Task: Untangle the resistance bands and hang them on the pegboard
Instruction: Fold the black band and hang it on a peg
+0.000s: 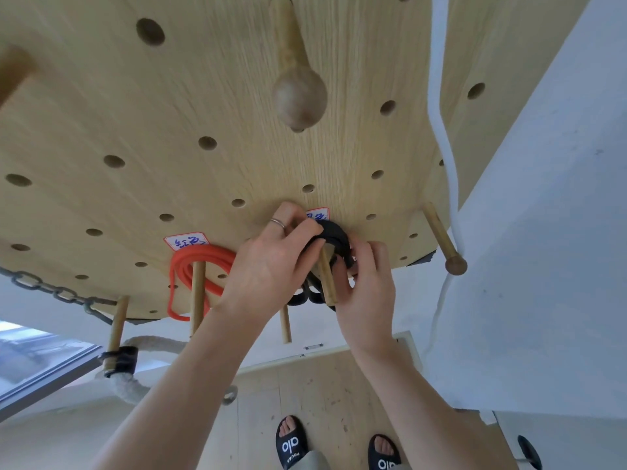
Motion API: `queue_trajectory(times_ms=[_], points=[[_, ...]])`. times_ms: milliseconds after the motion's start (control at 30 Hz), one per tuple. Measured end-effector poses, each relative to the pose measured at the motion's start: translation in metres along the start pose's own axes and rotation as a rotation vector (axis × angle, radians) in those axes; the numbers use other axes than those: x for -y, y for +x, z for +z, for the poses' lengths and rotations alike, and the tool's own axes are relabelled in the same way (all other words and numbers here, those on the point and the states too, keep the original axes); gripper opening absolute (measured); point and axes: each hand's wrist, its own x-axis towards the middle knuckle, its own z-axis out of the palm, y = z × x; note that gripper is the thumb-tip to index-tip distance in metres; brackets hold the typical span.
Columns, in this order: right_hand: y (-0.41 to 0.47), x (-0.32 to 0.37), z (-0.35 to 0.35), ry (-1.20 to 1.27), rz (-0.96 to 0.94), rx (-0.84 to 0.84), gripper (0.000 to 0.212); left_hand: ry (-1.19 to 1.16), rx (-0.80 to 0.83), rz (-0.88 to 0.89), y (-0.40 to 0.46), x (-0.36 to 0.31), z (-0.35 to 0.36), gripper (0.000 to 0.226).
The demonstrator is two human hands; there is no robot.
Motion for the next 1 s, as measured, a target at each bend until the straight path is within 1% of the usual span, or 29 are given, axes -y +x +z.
queue_trajectory(times_ms=[67,233,367,500,567,700,800,1000], points=[[0.000,0.000,0.004,0.035,0.071,0.008,0.024,0.030,-0.022,-0.018,0.001,-0.003,0.002,0.011],[0.001,-0.005,0.013,0.014,0.170,0.053,0.022,0.066,-0.063,0.033,0.001,0.000,0.005,0.010],[-0.002,-0.010,0.015,-0.065,0.223,0.050,0.028,0.016,-0.088,0.037,-0.004,0.004,0.010,0.012],[-0.006,-0.014,0.013,-0.065,0.196,0.013,0.013,-0.025,-0.073,0.058,-0.007,0.010,0.011,0.017],[-0.005,-0.015,0.016,-0.038,0.198,0.010,0.010,-0.009,-0.073,0.061,-0.007,0.008,0.011,0.018],[-0.001,-0.015,0.021,0.010,0.239,0.023,0.013,0.014,-0.084,0.051,-0.010,0.008,0.014,0.018],[-0.005,-0.015,0.020,0.028,0.237,-0.010,0.014,-0.011,-0.091,0.045,-0.012,0.010,0.016,0.020],[-0.001,-0.016,0.024,-0.101,0.137,0.000,0.025,-0.009,-0.048,0.084,-0.012,0.017,0.015,0.028]])
